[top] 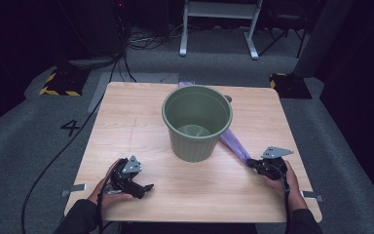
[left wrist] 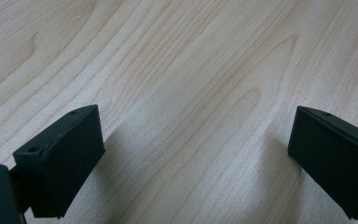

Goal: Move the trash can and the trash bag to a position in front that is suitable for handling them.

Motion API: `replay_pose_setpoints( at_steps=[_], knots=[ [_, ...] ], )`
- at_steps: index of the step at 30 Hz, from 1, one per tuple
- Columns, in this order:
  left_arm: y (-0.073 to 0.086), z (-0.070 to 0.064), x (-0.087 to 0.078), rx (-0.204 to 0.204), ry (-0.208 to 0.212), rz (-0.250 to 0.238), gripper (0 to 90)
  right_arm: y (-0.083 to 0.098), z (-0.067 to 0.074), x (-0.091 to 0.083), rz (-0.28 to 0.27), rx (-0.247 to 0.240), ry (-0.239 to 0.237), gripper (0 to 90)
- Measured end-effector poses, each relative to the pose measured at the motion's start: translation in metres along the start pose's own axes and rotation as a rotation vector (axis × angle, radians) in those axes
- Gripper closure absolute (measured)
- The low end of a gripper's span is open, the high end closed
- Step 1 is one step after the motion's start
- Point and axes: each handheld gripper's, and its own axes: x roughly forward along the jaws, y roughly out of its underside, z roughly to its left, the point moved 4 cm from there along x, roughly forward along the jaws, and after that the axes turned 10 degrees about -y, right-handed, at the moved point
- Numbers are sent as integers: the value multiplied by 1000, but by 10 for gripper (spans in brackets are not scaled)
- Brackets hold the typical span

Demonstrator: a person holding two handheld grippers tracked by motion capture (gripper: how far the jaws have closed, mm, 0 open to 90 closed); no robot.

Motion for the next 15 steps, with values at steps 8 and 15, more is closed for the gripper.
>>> replay_pose_setpoints(
  at_steps=[8,15],
  knots=[
    [0,0,0,0,0,0,30,-3,18,6,0,-25,-57,855],
    [0,0,0,0,0,0,31,-11,44,17,19,-74,-126,831]
  ],
)
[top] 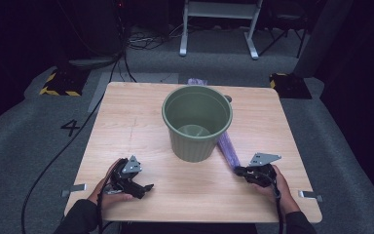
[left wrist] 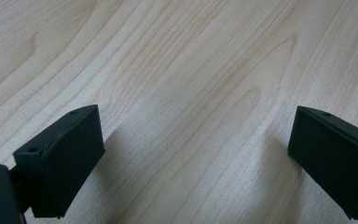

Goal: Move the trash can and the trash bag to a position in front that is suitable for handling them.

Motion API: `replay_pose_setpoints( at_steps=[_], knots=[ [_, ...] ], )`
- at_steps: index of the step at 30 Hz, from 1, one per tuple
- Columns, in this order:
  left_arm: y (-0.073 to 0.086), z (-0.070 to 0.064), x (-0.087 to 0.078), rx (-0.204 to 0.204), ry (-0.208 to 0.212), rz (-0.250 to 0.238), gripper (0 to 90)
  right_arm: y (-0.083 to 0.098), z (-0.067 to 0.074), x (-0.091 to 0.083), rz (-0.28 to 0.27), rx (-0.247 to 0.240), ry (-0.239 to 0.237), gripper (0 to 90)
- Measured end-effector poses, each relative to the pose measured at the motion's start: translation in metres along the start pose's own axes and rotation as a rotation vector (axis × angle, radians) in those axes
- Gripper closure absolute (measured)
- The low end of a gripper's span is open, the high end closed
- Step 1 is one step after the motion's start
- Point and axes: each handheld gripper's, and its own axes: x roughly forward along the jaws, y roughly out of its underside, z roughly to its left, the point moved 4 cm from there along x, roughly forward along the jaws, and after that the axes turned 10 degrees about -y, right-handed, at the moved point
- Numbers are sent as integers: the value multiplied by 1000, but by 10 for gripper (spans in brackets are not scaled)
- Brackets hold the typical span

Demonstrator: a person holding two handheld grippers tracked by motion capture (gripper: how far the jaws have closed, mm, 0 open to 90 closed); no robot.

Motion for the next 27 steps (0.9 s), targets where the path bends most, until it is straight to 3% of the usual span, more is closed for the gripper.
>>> replay_pose_setpoints(
  at_steps=[8,14,20,24,27],
  knots=[
    [0,0,0,0,0,0,30,-7,20,11,15,-47,-60,817],
    [0,0,0,0,0,0,31,-14,42,23,12,-84,-151,807],
    [0,0,0,0,0,0,30,-19,54,31,12,-108,-172,765],
    [0,0,0,0,0,0,31,-22,62,36,12,-127,-183,713],
    [0,0,0,0,0,0,30,-24,67,38,2,-143,-187,544]
  ],
)
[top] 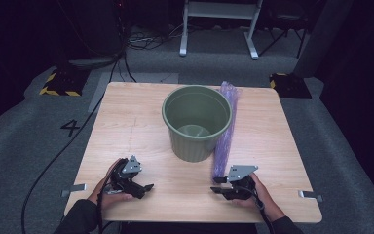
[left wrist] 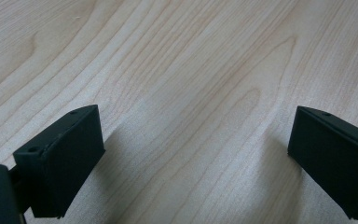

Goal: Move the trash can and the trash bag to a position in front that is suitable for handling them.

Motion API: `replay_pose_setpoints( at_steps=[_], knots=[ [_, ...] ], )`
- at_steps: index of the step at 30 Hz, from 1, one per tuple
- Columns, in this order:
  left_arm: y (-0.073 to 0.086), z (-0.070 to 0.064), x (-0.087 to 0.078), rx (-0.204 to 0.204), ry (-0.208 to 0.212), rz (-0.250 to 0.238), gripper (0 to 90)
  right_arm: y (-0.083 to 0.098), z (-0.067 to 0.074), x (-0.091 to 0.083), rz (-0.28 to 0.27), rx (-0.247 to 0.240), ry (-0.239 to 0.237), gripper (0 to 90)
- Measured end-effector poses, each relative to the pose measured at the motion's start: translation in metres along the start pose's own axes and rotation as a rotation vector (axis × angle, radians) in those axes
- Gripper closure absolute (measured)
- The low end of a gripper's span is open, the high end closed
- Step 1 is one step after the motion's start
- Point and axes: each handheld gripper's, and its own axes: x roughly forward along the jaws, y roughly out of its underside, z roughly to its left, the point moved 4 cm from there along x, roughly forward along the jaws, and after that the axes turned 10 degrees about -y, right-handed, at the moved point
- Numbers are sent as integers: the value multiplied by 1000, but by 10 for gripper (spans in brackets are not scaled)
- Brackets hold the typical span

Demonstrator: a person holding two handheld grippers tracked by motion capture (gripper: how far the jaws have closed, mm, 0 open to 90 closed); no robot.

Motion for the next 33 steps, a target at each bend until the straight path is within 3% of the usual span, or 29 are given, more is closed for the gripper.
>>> replay_pose_setpoints(
  at_steps=[1,2,5,6,9,17,23,26,27,33],
  knots=[
    [0,0,0,0,0,0,30,0,0,0,0,0,0,544],
    [0,0,0,0,0,0,30,-2,0,-2,-13,3,16,446],
    [0,0,0,0,0,0,31,-2,-1,-6,-22,4,24,390],
    [0,0,0,0,0,0,31,-1,-1,-12,-37,10,43,334],
    [0,0,0,0,0,0,31,2,1,-21,-47,17,69,286],
    [0,0,0,0,0,0,31,9,1,-47,-87,30,141,270],
    [0,0,0,-1,1,0,30,7,-18,-62,-116,68,231,259],
    [0,0,0,0,1,0,30,4,-24,-65,-126,75,246,256],
    [0,0,0,0,1,0,30,-1,-32,-69,-144,83,281,259],
    [0,0,0,-1,1,0,30,-10,-42,-76,-179,90,310,267]
  ],
)
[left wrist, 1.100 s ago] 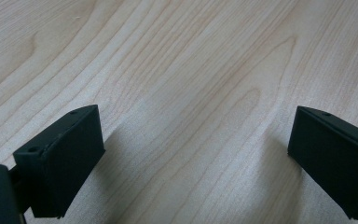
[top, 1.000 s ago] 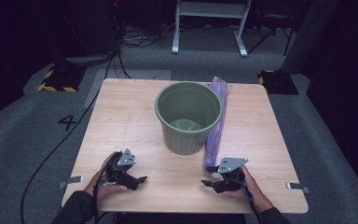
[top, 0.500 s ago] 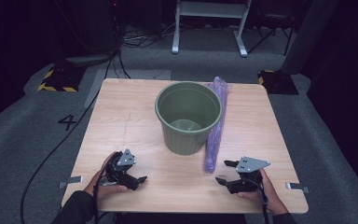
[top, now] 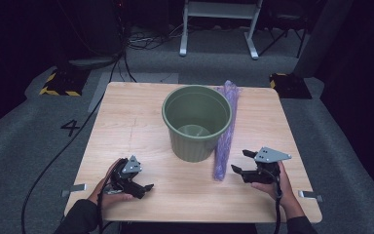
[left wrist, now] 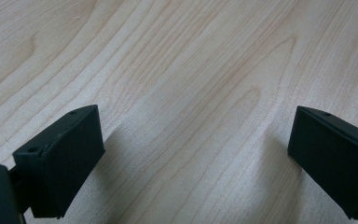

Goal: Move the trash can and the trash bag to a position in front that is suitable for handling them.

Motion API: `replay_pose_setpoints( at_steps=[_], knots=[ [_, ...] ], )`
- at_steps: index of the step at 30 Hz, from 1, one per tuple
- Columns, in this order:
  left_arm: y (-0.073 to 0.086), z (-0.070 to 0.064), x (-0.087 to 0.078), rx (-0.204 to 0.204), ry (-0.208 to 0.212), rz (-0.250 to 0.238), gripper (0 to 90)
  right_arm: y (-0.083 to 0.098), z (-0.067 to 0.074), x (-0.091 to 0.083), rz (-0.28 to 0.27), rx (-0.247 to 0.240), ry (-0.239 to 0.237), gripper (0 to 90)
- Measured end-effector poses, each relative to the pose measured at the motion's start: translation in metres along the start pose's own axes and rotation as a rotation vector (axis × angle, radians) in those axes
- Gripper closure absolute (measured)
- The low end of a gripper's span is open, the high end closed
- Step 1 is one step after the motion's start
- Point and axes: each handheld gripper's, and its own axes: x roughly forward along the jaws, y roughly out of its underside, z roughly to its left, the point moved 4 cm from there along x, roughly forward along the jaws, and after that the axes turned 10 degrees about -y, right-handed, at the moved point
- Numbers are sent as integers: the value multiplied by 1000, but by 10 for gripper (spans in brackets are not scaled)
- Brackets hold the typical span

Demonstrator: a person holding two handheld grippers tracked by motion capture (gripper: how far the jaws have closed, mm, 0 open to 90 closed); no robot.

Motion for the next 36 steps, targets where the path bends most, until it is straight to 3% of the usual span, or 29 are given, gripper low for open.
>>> replay_pose_setpoints(
  at_steps=[7,15,19,22,23,24,26,27,28,31,34,36],
  knots=[
    [0,0,0,1,2,0,30,-19,-14,6,-37,5,11,268],
    [0,0,0,0,2,0,30,-37,-18,3,-73,-19,27,271],
    [0,0,0,0,2,0,30,-40,-21,1,-55,-42,51,269],
    [0,0,0,0,1,0,30,-34,-29,1,-29,-25,68,286],
    [0,0,0,0,2,0,30,-31,-31,2,-27,-8,56,320],
    [0,0,0,1,1,0,30,-22,-31,7,7,-18,26,445],
    [0,0,0,0,1,0,30,-16,-28,13,51,-44,-14,557],
    [0,0,0,0,1,0,30,-16,-28,13,51,-44,-14,557],
    [0,0,0,1,1,0,30,-10,-23,19,89,-49,-69,615],
    [0,0,0,0,2,0,30,-7,-20,25,86,-48,-92,647],
    [0,0,0,0,1,0,30,0,-15,35,129,-66,-110,680],
    [0,0,0,0,1,1,30,4,-9,45,168,-89,-147,769]
  ],
)
